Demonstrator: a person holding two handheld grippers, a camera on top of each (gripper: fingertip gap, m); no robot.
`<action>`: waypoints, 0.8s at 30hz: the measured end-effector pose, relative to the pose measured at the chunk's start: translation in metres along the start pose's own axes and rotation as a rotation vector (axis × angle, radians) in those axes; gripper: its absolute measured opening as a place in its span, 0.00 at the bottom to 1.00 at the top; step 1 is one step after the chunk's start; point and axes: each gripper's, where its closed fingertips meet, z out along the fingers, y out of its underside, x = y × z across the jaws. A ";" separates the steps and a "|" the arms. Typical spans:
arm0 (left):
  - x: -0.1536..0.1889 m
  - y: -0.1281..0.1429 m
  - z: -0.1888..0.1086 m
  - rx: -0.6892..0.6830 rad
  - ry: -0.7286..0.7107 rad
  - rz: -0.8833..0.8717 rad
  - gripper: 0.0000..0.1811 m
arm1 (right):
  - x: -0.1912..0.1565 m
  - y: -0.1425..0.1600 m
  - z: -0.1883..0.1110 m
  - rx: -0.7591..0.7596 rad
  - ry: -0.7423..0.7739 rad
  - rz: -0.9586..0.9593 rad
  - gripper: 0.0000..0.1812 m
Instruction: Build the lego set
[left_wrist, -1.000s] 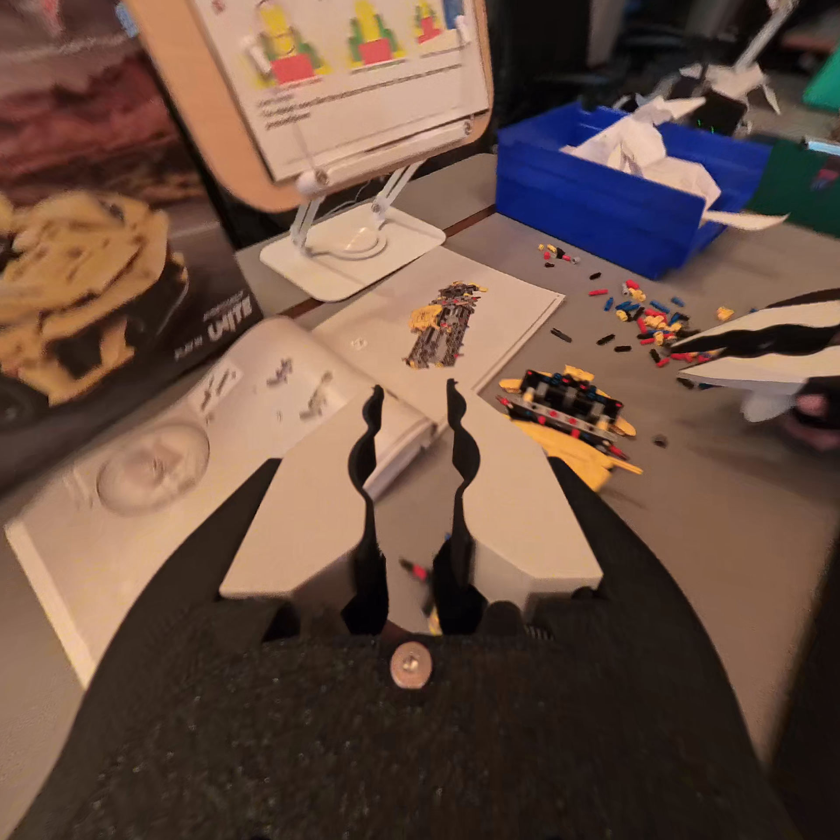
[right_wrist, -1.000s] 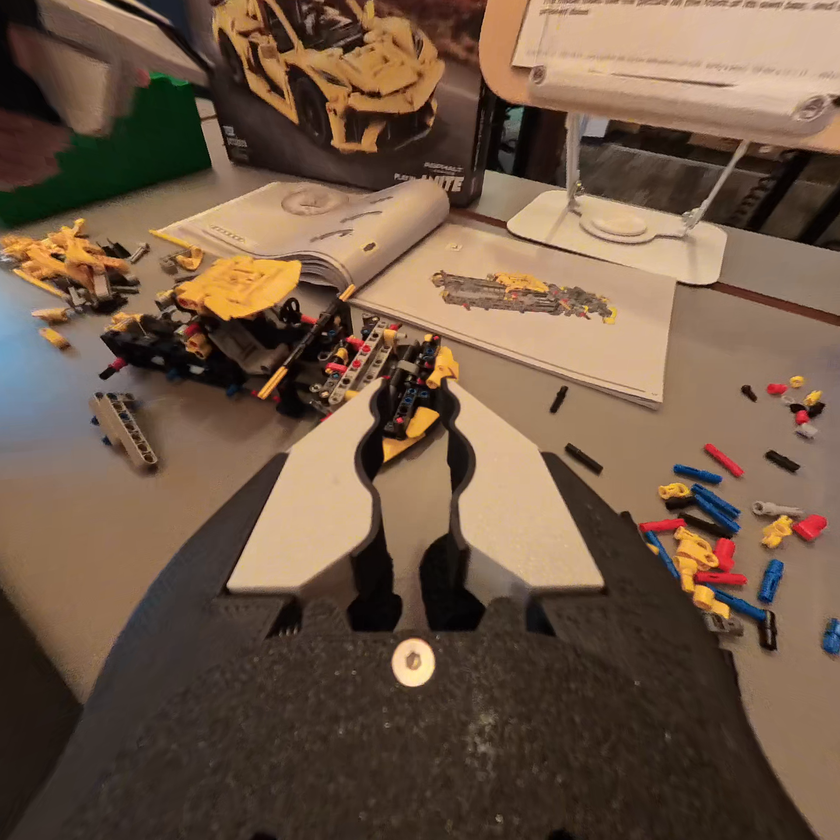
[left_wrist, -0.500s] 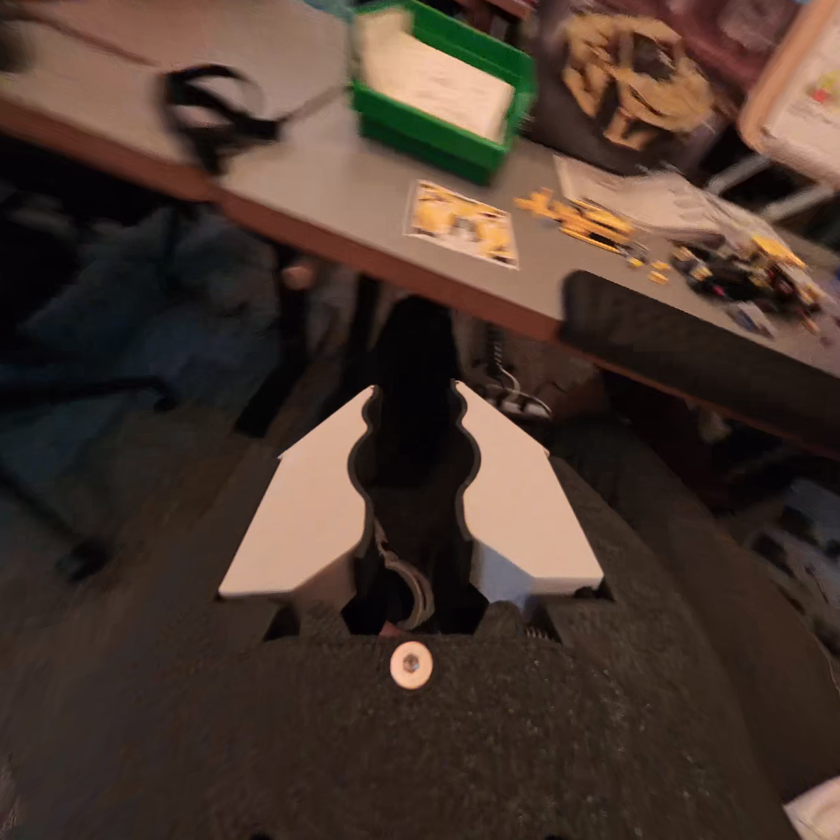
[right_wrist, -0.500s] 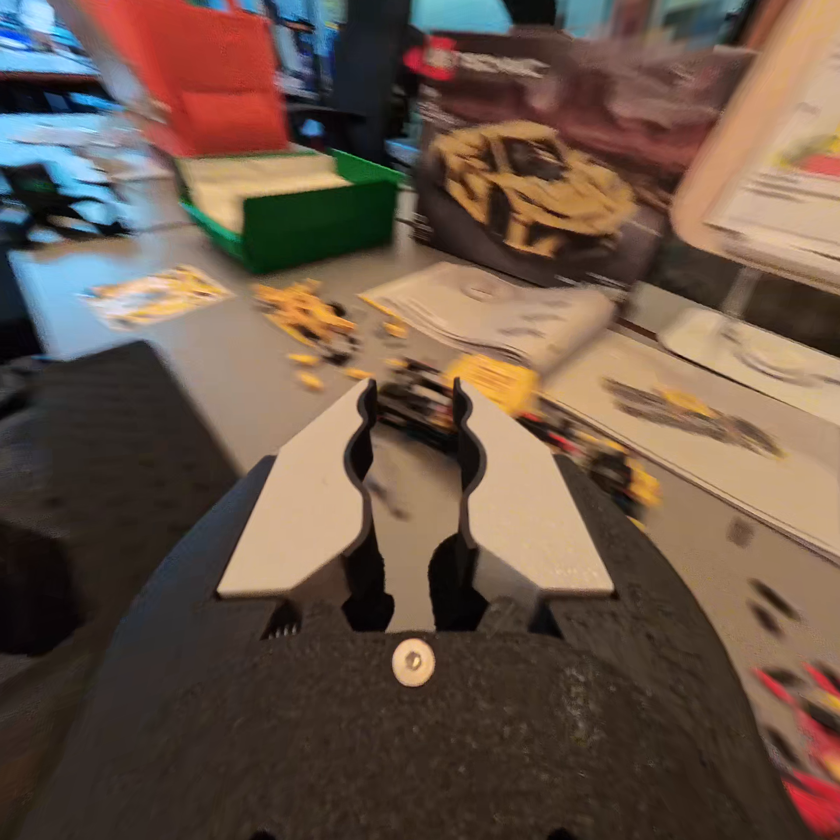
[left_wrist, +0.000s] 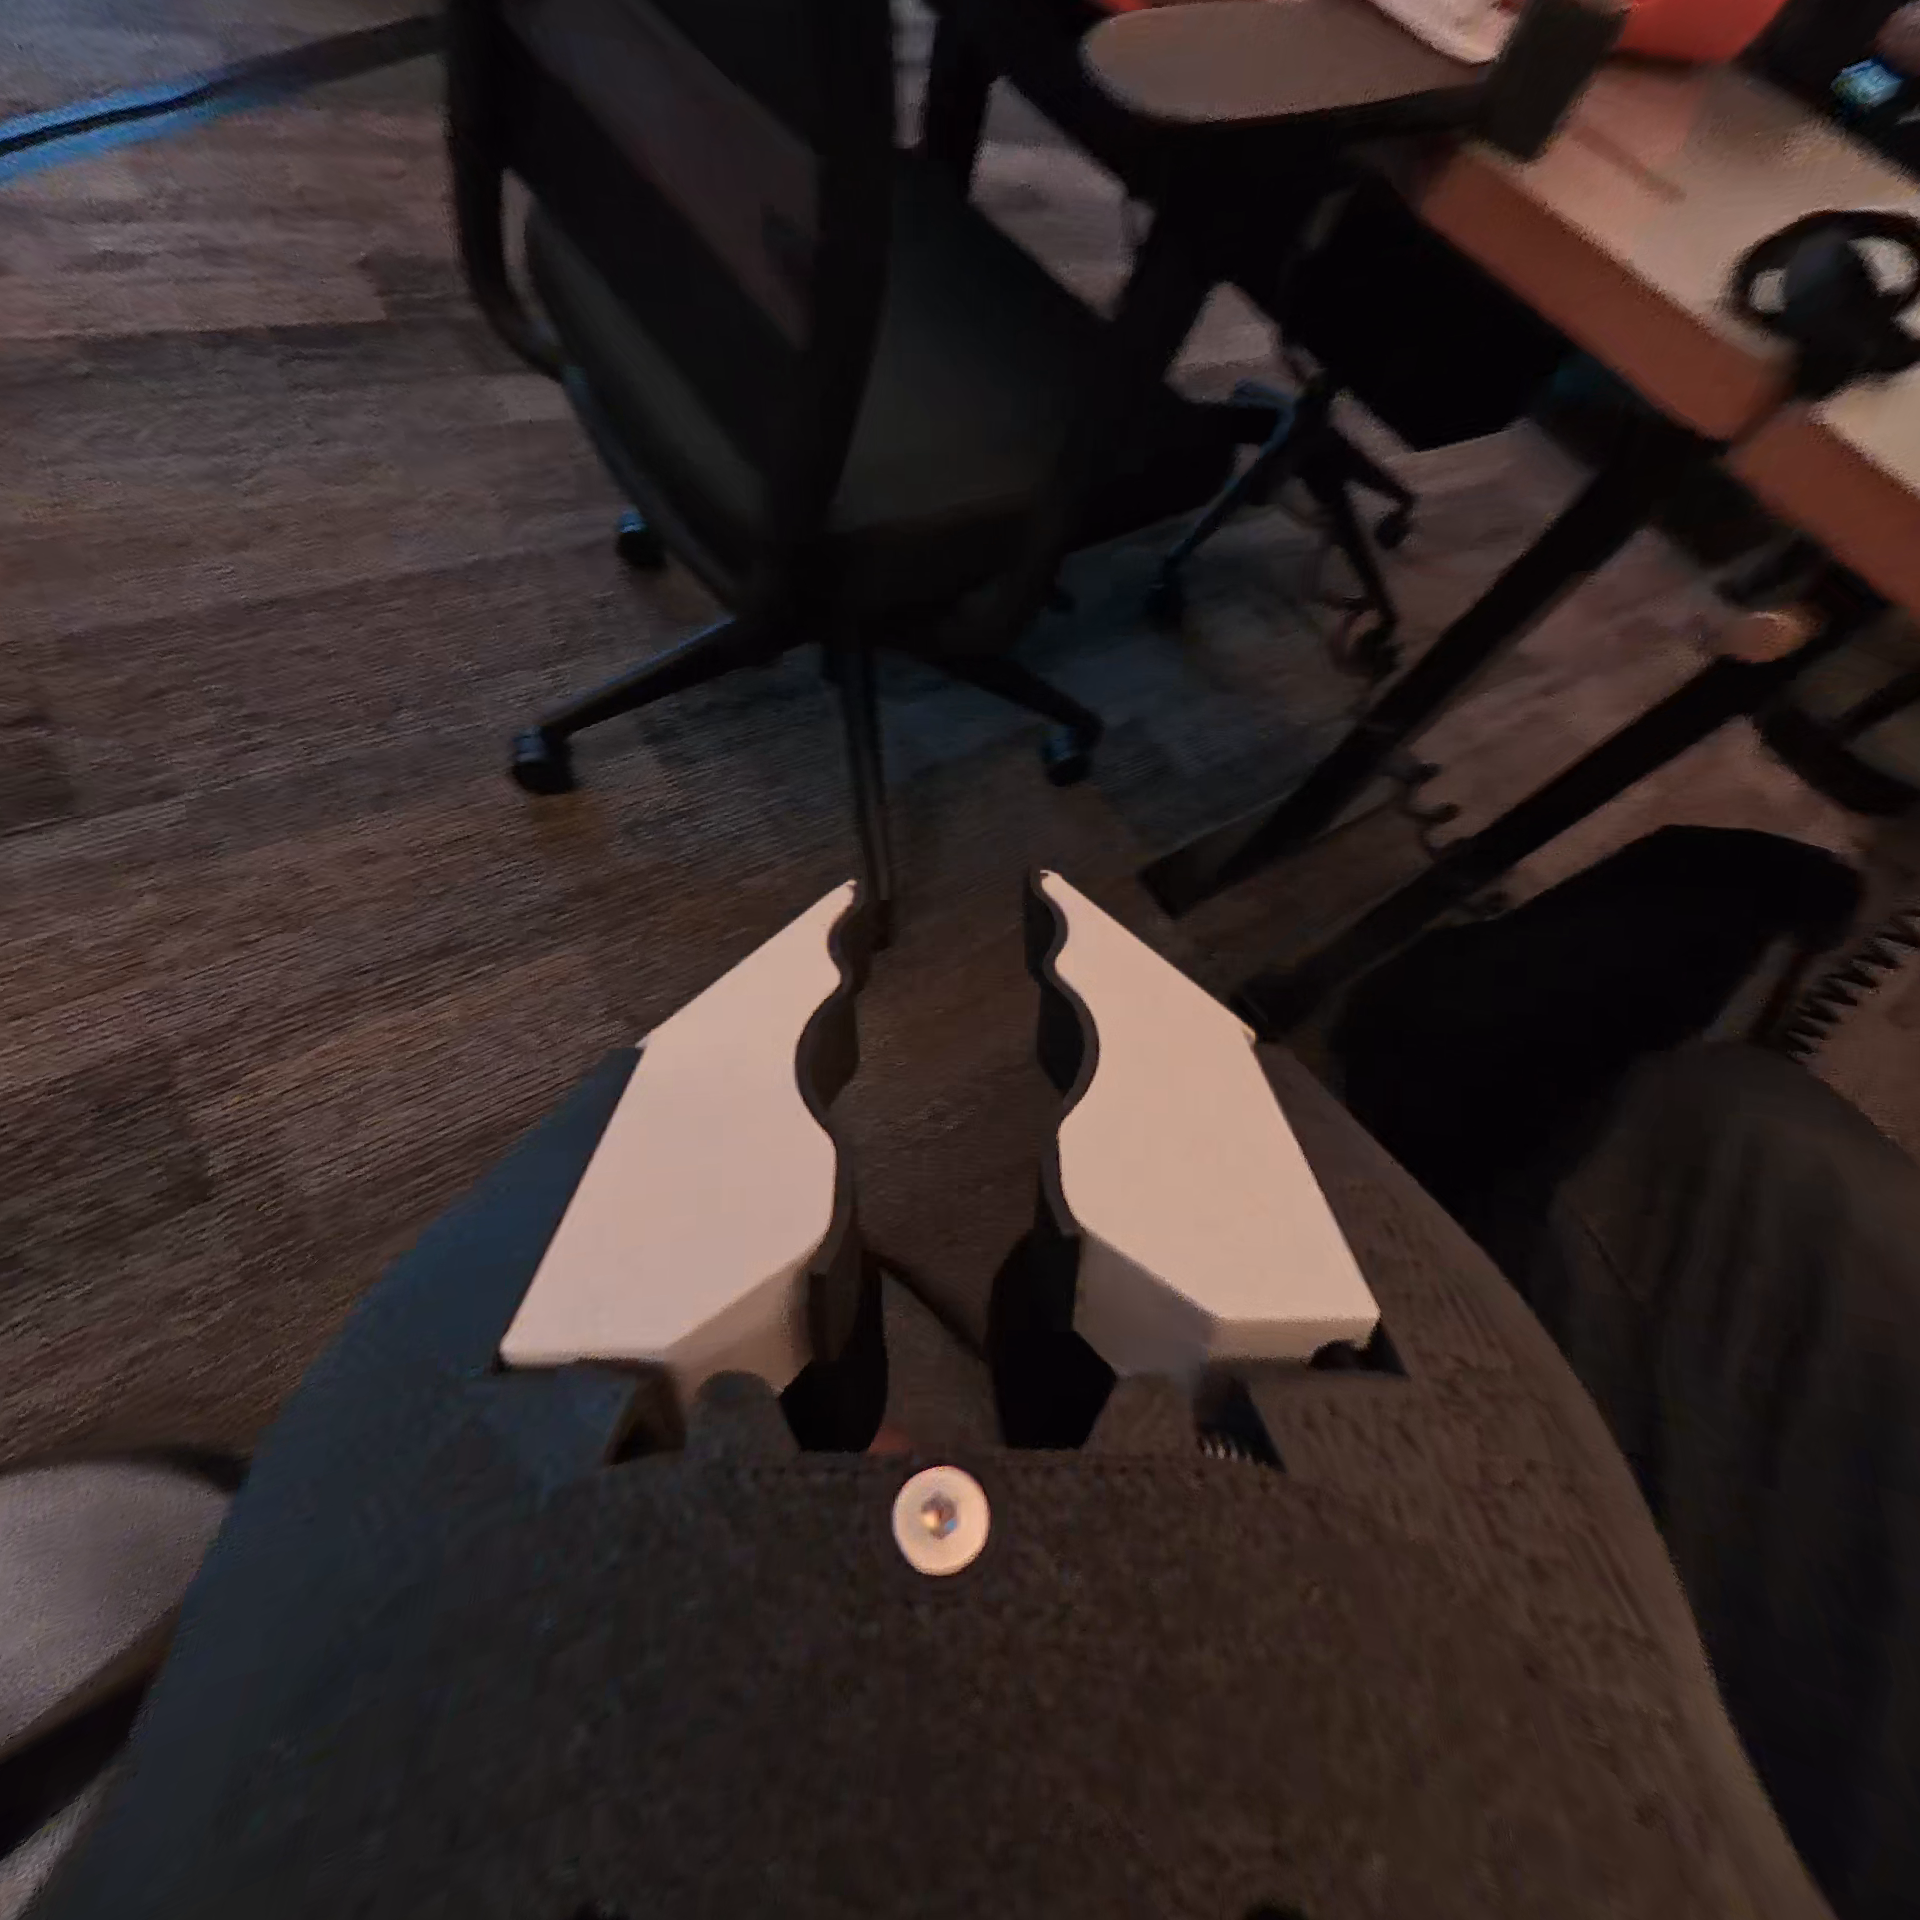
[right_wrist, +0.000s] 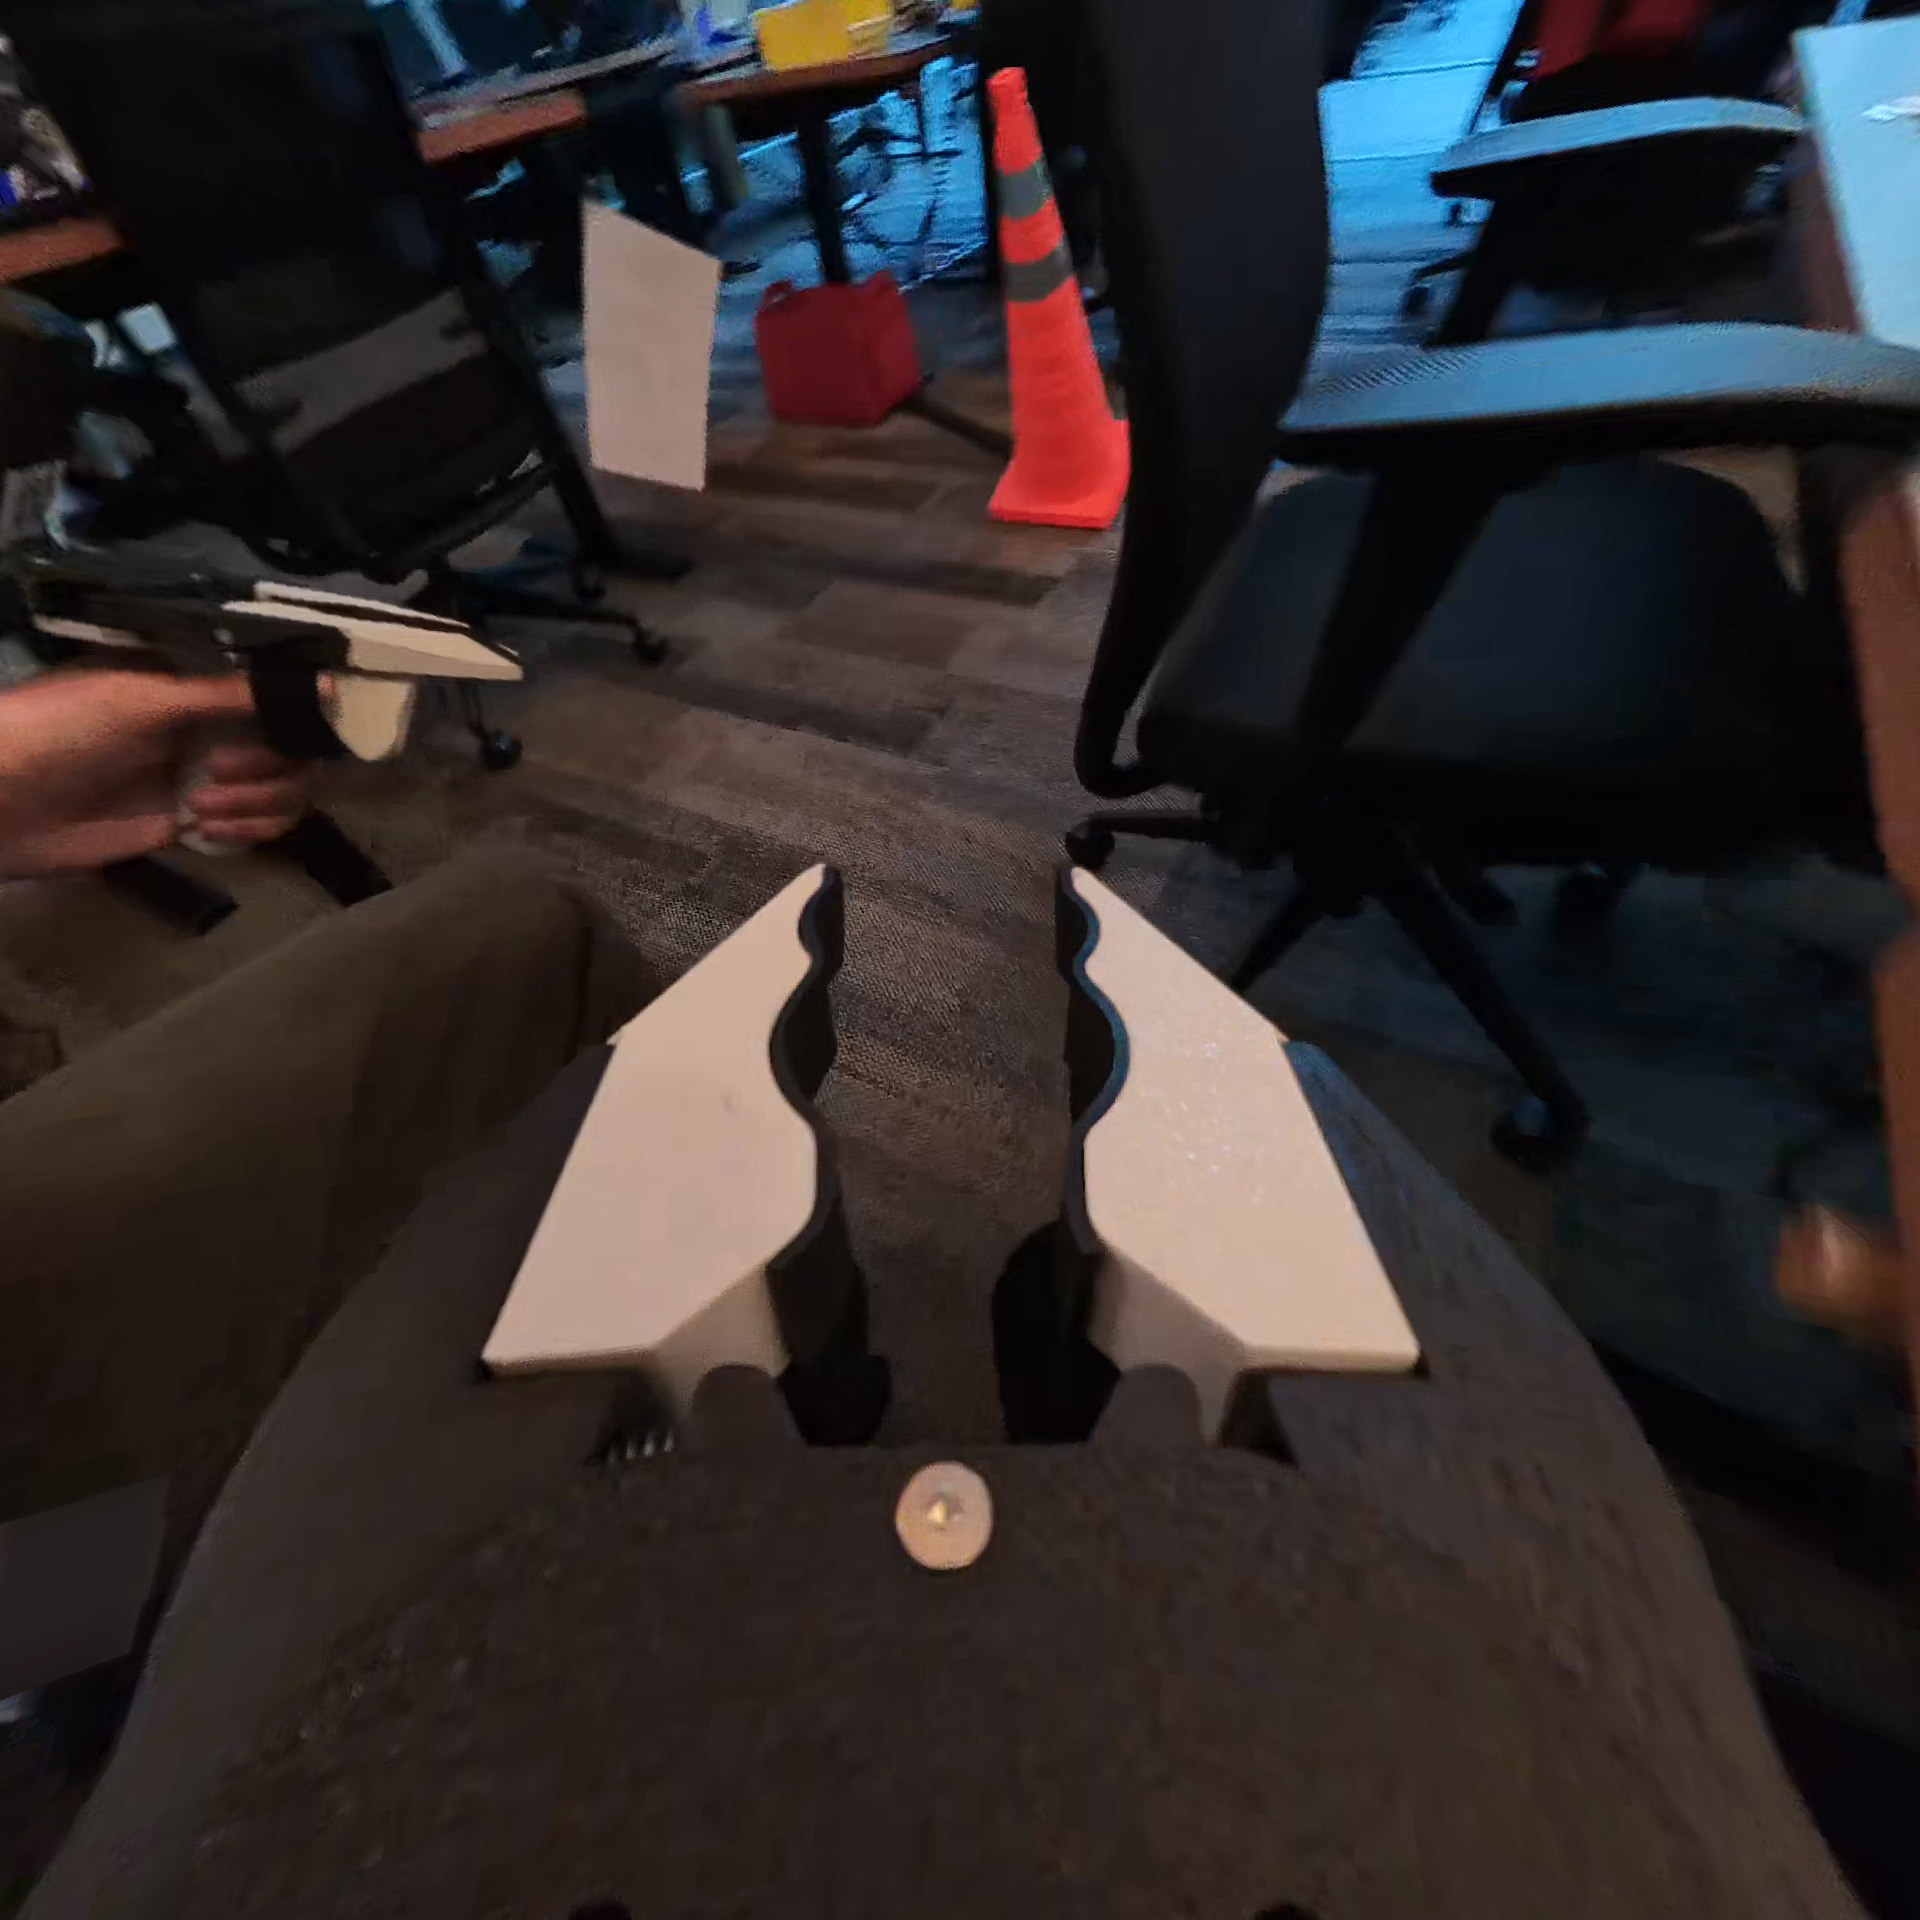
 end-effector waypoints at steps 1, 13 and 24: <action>-0.014 -0.005 0.004 -0.015 -0.030 -0.009 0.16 | 0.011 -0.012 0.028 -0.006 -0.040 -0.021 0.22; -0.113 -0.164 -0.078 -0.103 -0.246 -0.297 0.16 | -0.026 -0.246 0.244 -0.132 -0.309 0.048 0.22; -0.289 -0.467 -0.099 -0.078 -0.242 -0.311 0.16 | -0.034 -0.509 0.358 -0.149 -0.289 0.208 0.25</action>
